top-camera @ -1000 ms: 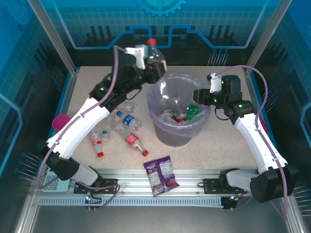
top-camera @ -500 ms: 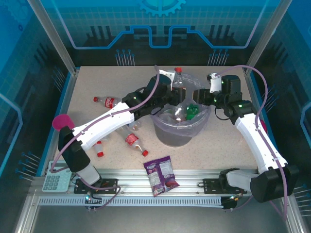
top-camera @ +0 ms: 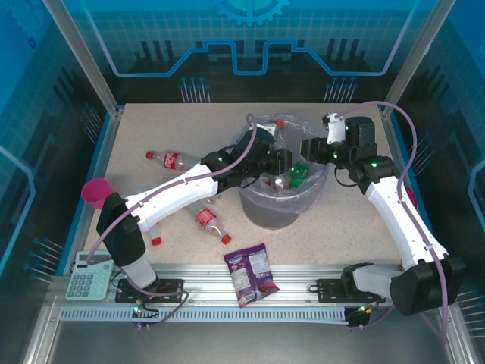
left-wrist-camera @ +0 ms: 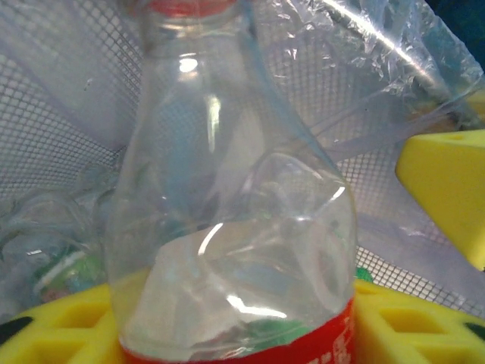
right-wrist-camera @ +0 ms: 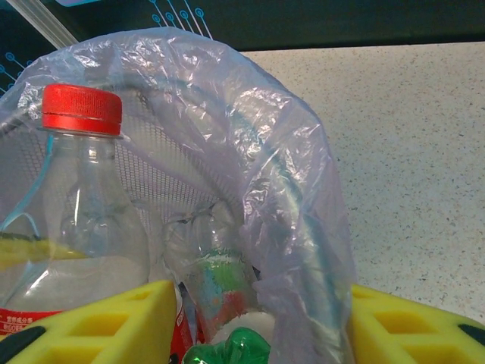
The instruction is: Put the plastic bottles in the bin
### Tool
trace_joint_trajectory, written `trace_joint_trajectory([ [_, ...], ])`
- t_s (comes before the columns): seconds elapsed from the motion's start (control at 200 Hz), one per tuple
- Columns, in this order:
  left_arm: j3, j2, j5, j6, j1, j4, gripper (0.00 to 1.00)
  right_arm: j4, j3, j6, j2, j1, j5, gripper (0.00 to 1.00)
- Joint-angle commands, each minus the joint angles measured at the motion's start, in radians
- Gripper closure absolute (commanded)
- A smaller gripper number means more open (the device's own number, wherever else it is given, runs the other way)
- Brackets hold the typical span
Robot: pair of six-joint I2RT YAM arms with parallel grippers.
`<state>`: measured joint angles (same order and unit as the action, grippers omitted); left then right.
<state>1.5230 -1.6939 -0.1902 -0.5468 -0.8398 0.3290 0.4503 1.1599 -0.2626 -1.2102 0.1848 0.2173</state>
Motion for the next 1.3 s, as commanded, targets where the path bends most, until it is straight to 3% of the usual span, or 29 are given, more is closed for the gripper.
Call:
trace_joint_trajectory([
  [0.0, -0.016, 0.018, 0.010, -0.001, -0.007, -0.016, 0.31, 0.015, 0.008, -0.007, -0.023, 0.024, 0.011, 0.46],
  [0.29, 0.002, 0.029, 0.017, 0.021, -0.007, -0.011, 0.09, 0.018, 0.007, -0.009, -0.026, 0.025, 0.003, 0.46],
  [0.55, 0.008, 0.064, 0.005, 0.034, 0.002, -0.008, 0.10, 0.014, 0.009, -0.013, -0.027, 0.026, 0.009, 0.46],
  [0.851, 0.043, 0.164, -0.036, 0.088, 0.073, 0.078, 0.09, 0.012, 0.009, -0.011, -0.027, 0.027, 0.009, 0.46],
  [1.006, 0.039, 0.238, -0.057, 0.057, 0.179, 0.165, 0.08, 0.011, 0.010, -0.007, -0.032, 0.028, 0.011, 0.46],
  [1.296, -0.115, 0.311, 0.050, -0.056, 0.537, 0.214, 0.07, 0.002, 0.004, -0.006, -0.033, 0.027, 0.017, 0.46],
])
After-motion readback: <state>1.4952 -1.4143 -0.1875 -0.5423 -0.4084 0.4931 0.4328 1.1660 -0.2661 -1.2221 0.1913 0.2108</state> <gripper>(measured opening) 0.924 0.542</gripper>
